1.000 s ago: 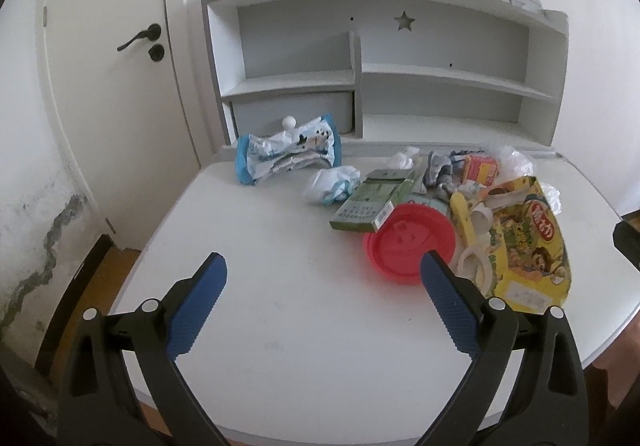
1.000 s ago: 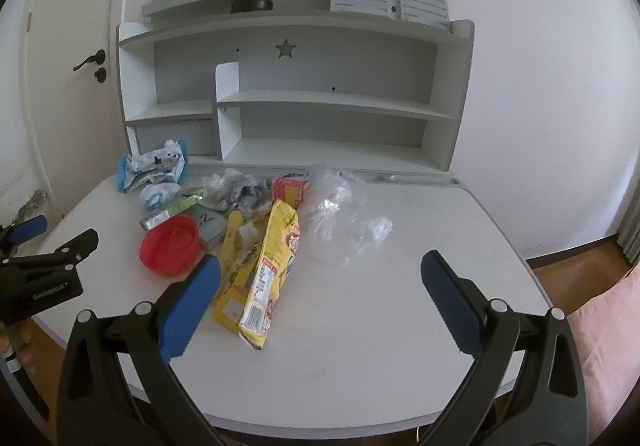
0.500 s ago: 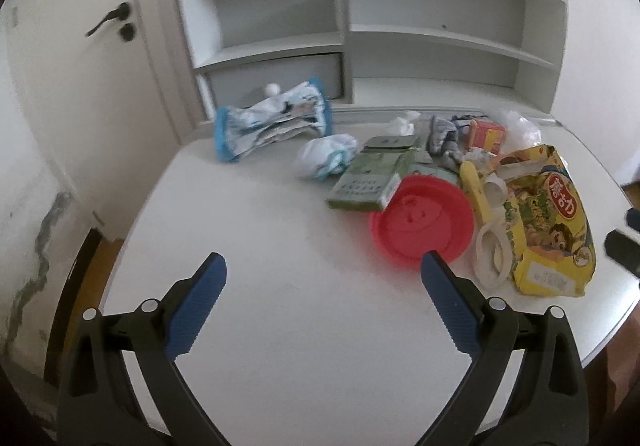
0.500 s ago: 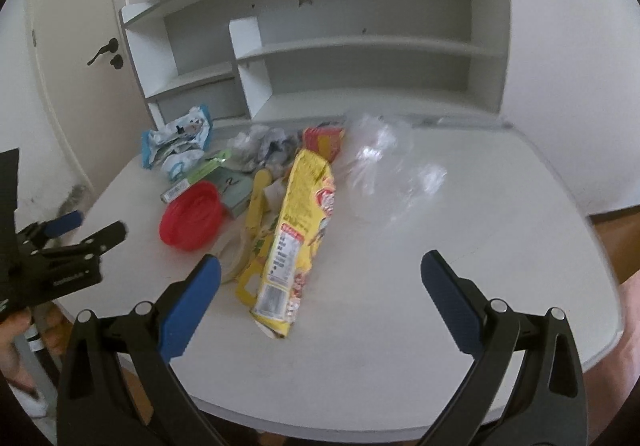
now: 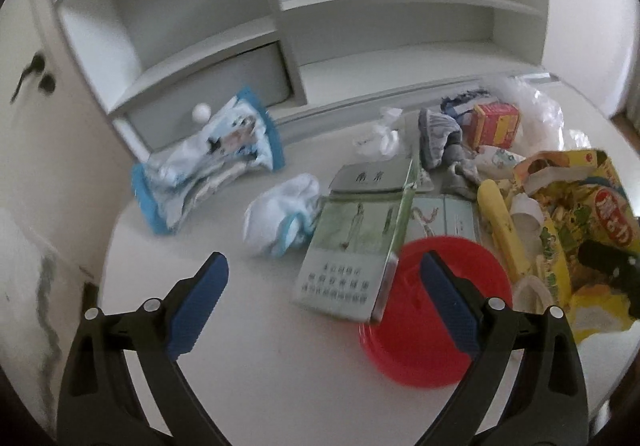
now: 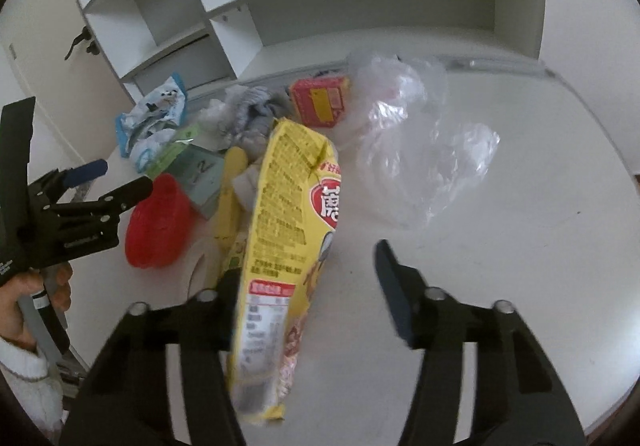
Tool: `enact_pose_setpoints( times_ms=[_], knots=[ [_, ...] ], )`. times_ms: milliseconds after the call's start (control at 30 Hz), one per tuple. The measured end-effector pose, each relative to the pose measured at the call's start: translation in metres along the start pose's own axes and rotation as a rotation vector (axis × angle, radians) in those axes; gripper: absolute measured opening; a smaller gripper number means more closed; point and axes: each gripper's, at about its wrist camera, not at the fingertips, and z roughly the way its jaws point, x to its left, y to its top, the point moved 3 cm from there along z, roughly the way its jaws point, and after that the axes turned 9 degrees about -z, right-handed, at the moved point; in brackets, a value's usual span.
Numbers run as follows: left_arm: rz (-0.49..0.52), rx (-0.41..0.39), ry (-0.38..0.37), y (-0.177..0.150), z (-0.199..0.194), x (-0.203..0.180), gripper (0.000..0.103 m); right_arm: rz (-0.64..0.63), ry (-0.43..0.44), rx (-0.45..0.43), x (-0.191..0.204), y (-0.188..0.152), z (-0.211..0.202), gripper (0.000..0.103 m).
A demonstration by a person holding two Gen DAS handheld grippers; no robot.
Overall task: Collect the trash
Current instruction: 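Grasp the yellow snack bag with the right tool while the left tool grasps the green cigarette pack, then carry the yellow bag and green pack over the trash bin with both tools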
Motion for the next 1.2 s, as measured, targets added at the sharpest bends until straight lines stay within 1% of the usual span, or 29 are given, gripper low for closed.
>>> enact_pose_setpoints(
  times_ms=[67, 133, 167, 200, 267, 300, 333, 367, 500, 567, 600, 633, 700, 833, 933, 1100, 1200],
  knots=[
    [0.060, -0.005, 0.027, 0.007, 0.003, -0.007, 0.092, 0.012, 0.021, 0.009, -0.003, 0.002, 0.005, 0.035],
    [0.141, 0.008, 0.054, 0.011, 0.010, -0.016, 0.081, 0.020, 0.025, 0.011, -0.005, 0.003, 0.006, 0.033],
    [0.171, 0.021, 0.057, 0.011, 0.013, -0.020, 0.079, 0.025, 0.037, 0.009, -0.006, 0.003, 0.006, 0.028],
    [0.186, 0.032, 0.055, 0.009, 0.015, -0.023, 0.078, 0.026, 0.047, 0.010, -0.006, 0.003, 0.006, 0.025],
    [0.190, 0.046, 0.033, 0.007, 0.017, -0.025, 0.070, 0.028, 0.060, 0.012, -0.007, 0.003, 0.007, 0.022],
    [0.179, 0.049, 0.009, 0.007, 0.017, -0.023, 0.057, 0.029, 0.062, 0.013, -0.007, 0.004, 0.007, 0.021],
    [0.163, 0.054, -0.017, 0.008, 0.018, -0.022, 0.035, 0.029, 0.065, 0.011, -0.008, 0.005, 0.007, 0.020],
    [0.142, 0.054, -0.041, 0.009, 0.019, -0.019, 0.028, 0.031, 0.066, 0.009, -0.009, 0.005, 0.007, 0.019],
    [0.072, 0.032, -0.085, 0.013, 0.018, -0.010, 0.023, 0.051, 0.086, -0.004, -0.016, 0.006, 0.004, 0.014],
    [0.016, 0.011, -0.115, 0.015, 0.011, -0.003, 0.018, 0.064, 0.091, -0.017, -0.021, 0.006, 0.000, 0.012],
    [-0.004, -0.006, -0.118, 0.017, 0.007, 0.000, 0.012, 0.072, 0.092, -0.030, -0.024, 0.008, -0.004, 0.012],
    [-0.015, -0.023, -0.111, 0.019, 0.003, 0.003, 0.011, 0.077, 0.092, -0.039, -0.026, 0.009, -0.006, 0.012],
    [-0.057, -0.061, -0.124, 0.023, -0.006, 0.010, 0.011, 0.078, 0.090, -0.055, -0.028, 0.013, -0.011, 0.011],
    [-0.112, -0.101, -0.156, 0.029, -0.022, 0.019, 0.010, 0.069, 0.090, -0.078, -0.030, 0.023, -0.019, 0.011],
    [-0.163, -0.128, -0.179, 0.032, -0.032, 0.029, 0.010, 0.061, 0.061, -0.108, -0.036, 0.030, -0.028, 0.011],
    [-0.185, -0.130, -0.164, 0.030, -0.038, 0.033, 0.010, 0.071, 0.009, -0.163, -0.049, 0.040, -0.042, 0.011],
    [-0.190, -0.121, -0.144, 0.028, -0.039, 0.033, 0.010, 0.049, -0.052, -0.189, -0.053, 0.049, -0.043, 0.011]
  ],
)
